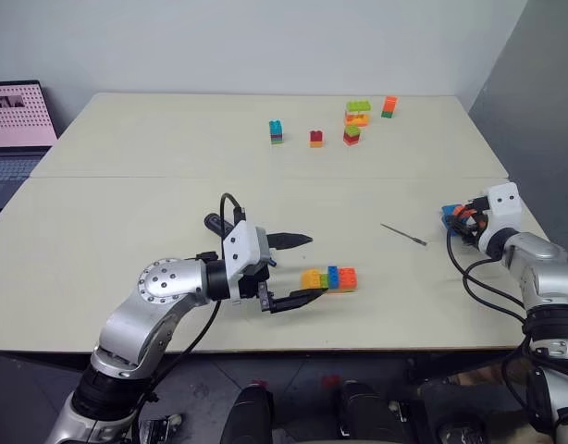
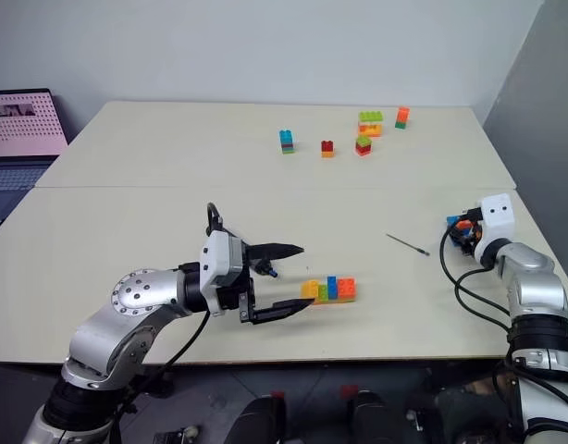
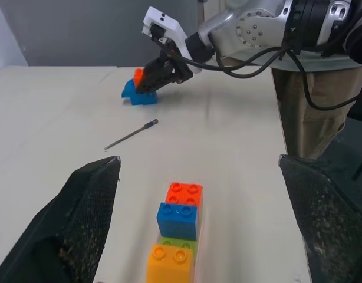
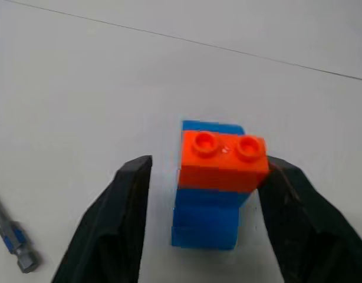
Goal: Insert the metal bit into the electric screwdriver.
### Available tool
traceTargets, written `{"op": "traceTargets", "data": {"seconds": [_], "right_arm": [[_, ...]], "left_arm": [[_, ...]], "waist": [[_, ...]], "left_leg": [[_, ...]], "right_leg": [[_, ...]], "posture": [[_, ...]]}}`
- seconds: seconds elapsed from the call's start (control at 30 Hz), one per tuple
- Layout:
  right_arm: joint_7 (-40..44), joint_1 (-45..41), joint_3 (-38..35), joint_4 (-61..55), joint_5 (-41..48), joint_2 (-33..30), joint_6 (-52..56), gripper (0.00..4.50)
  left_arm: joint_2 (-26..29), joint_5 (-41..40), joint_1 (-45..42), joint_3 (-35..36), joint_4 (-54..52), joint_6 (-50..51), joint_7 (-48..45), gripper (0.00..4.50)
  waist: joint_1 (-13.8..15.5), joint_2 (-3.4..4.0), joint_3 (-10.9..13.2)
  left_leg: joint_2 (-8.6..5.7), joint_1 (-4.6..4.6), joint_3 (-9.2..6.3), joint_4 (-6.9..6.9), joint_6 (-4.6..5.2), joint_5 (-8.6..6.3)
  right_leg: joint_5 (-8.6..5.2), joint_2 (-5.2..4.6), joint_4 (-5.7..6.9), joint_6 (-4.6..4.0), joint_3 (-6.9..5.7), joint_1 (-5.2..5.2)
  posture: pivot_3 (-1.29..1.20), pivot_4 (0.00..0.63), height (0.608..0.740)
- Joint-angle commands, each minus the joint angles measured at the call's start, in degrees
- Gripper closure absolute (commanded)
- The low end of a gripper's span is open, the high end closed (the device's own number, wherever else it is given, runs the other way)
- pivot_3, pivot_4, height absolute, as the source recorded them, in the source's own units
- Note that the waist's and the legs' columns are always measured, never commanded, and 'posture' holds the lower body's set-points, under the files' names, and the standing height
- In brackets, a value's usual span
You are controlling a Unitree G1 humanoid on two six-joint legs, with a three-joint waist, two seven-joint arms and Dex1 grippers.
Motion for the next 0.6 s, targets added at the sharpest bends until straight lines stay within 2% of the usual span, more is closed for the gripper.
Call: {"op": "traceTargets", "data": {"seconds": [0.03,0.13,0.23,0.37,0.47,0.6], "right_arm": [[1.8,-0.1,-4.3,-6.3,2.9,-2.9,1.5,0.71],[6.2,2.9,-4.8,-12.5,2.7,-7.9,0.1,0.07],[15.0,7.7,-4.4,-21.8,4.5,-13.9,-1.9,0.07],[24.9,10.7,-1.7,-32.5,10.3,-17.5,1.5,0.07],[32.0,11.5,5.1,-39.6,12.5,-19.3,4.2,0.07],[33.9,7.1,14.9,-39.8,9.0,-16.7,4.8,0.07]], "left_arm": [[1.3,-0.3,0.8,0.9,-1.7,-0.2,-0.5,0.00],[3.2,-0.6,1.9,2.3,-1.7,0.3,-1.1,0.00],[7.3,0.5,3.7,3.9,-0.4,-0.9,-3.3,0.00],[11.7,3.0,5.5,3.9,1.4,-4.1,-6.7,0.00],[13.7,5.0,6.7,3.0,2.2,-6.7,-8.7,0.00],[13.7,5.5,7.9,2.6,1.5,-7.3,-9.0,0.00]], "waist": [[0.0,0.01,0.0],[0.1,0.02,0.0],[0.1,0.02,0.0],[-0.4,0.02,0.0],[-0.6,0.01,0.0],[-0.5,-0.05,0.1]], "left_leg": [[0.00,0.04,0.06,0.00,0.00,0.00],[0.00,0.07,0.14,0.00,0.00,0.00],[0.01,0.11,0.21,-0.05,0.02,-0.02],[0.09,0.29,0.37,-0.10,0.05,-0.04],[0.17,0.39,0.45,-0.13,0.05,-0.04],[0.22,0.38,0.47,-0.09,0.04,-0.05]], "right_leg": [[0.00,0.01,0.01,0.00,0.07,0.00],[-0.02,0.02,0.01,-0.03,0.16,0.00],[-0.07,0.02,-0.01,-0.01,0.23,-0.02],[-0.19,0.10,-0.02,-0.20,0.42,0.01],[-0.19,0.13,0.02,-0.22,0.49,0.02],[-0.20,0.15,0.00,-0.23,0.53,0.01]], "posture": [[0.00,0.150,0.740],[0.00,0.150,0.740],[0.00,0.150,0.740],[0.00,0.150,0.740],[0.00,0.150,0.740],[0.00,0.150,0.740]]}}
